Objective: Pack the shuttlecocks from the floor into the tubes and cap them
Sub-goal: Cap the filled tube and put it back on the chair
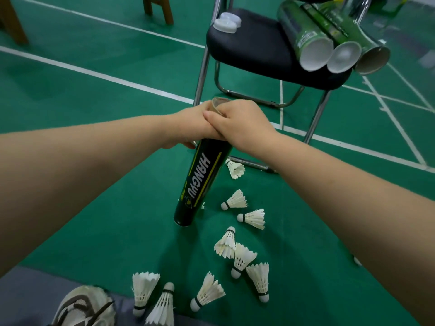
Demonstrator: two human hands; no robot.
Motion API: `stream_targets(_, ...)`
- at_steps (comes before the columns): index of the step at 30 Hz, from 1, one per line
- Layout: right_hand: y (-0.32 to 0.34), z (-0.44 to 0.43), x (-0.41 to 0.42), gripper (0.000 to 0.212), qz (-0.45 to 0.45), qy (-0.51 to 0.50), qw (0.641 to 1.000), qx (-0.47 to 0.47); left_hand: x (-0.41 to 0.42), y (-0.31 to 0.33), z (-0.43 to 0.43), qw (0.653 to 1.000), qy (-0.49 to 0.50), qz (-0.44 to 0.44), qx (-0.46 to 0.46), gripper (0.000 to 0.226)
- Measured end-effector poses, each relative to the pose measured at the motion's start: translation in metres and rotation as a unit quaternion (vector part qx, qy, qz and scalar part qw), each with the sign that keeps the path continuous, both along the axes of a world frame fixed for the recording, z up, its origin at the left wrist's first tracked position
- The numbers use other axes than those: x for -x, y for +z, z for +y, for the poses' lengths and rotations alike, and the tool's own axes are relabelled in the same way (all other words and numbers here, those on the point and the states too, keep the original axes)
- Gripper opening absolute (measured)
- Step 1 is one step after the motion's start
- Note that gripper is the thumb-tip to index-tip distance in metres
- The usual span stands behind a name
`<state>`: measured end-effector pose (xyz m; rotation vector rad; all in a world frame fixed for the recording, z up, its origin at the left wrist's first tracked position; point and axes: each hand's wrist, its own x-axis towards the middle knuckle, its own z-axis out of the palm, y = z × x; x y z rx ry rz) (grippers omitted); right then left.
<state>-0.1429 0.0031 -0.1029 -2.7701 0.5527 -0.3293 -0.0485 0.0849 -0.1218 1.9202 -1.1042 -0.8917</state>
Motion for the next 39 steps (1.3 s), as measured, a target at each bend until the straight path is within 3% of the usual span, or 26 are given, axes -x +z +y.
stream_targets(7, -0.004, -0.017, -0.013, 0.04, -0.057, 0.007, 0.991, 0.12, -0.012, 0.009, -0.014, 0.999, -0.006, -0.006, 0.052, 0.044)
stream_targets(13, -0.011, -0.031, -0.022, 0.036, -0.184, -0.006, 0.982, 0.031, -0.023, 0.01, -0.03, 0.997, 0.021, -0.039, 0.066, 0.043)
stream_targets(19, -0.012, -0.038, -0.037, 0.045, -0.207, -0.059, 0.976, -0.03, -0.033, 0.009, -0.044, 0.993, 0.044, -0.043, 0.097, 0.016)
stream_targets(26, -0.013, -0.055, -0.049, 0.052, -0.192, -0.075, 0.977, -0.058, -0.045, 0.001, -0.069, 0.99, 0.065, -0.091, 0.081, 0.056)
stream_targets(31, -0.007, -0.071, -0.056, 0.049, -0.174, -0.094, 0.977, -0.074, -0.047, 0.003, -0.083, 0.988, 0.107, -0.073, 0.086, 0.037)
stream_targets(39, 0.003, -0.095, -0.078, 0.04, -0.148, -0.096, 0.983, -0.05, -0.06, 0.003, -0.103, 0.985, 0.13, -0.046, 0.106, 0.042)
